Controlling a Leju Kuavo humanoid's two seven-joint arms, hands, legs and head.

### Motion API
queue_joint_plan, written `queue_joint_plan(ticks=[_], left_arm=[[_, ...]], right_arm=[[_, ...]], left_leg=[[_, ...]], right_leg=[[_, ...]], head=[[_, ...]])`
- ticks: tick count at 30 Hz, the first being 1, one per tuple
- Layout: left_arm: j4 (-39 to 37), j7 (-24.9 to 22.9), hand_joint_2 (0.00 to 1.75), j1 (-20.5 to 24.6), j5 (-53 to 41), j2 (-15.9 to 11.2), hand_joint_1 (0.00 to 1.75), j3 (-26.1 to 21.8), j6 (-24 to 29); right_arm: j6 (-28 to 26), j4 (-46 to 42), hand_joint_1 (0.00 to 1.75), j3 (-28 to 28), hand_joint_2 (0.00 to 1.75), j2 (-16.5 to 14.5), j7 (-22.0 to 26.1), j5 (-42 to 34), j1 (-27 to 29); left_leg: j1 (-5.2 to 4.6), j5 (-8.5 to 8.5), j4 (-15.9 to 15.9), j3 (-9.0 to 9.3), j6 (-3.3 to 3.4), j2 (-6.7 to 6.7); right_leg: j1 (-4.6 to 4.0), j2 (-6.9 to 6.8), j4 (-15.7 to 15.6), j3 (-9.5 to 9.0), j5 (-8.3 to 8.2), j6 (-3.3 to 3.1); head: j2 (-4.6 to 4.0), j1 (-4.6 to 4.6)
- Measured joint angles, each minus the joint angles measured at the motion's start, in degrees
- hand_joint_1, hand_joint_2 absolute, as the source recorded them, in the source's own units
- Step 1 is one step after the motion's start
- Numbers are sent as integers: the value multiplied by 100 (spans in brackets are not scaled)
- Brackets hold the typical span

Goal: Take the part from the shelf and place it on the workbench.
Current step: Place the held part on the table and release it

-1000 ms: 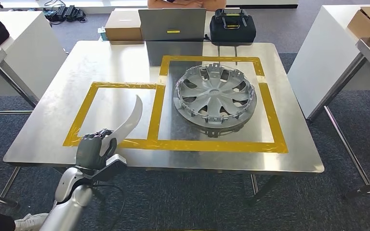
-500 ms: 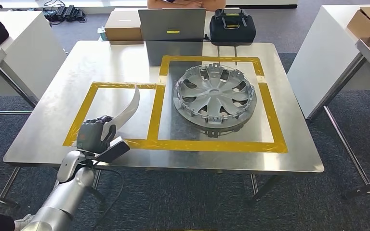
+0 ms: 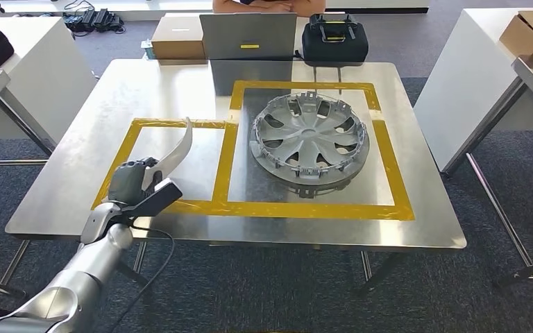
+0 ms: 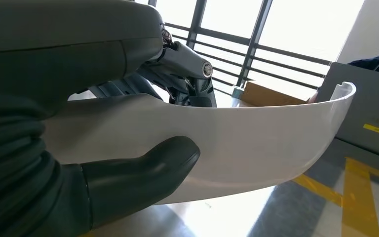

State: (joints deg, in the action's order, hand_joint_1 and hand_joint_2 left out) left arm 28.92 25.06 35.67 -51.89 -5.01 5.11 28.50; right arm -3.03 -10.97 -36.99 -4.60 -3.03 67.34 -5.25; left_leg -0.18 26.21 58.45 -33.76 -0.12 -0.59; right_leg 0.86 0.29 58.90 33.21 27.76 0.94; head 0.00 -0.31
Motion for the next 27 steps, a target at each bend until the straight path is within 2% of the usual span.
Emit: queue_joint_plan(ticks=[11, 27], left_arm=[[-558, -264, 175, 475, -197, 86, 175, 0, -167], [-916, -934, 175, 1169, -625, 604, 175, 225, -769]], right_arm=[[33, 0, 0, 8, 175, -44, -3, 34, -8], [102, 1, 0, 11, 175, -88, -57, 106, -109]], left_leg=[[0, -13, 0, 6, -1, -1], [0, -16, 8, 0, 2, -1]], right_leg=[[0, 0, 0, -6, -10, 2], [2, 2, -5, -4, -21, 16]], head=[[0, 1], [0, 0]])
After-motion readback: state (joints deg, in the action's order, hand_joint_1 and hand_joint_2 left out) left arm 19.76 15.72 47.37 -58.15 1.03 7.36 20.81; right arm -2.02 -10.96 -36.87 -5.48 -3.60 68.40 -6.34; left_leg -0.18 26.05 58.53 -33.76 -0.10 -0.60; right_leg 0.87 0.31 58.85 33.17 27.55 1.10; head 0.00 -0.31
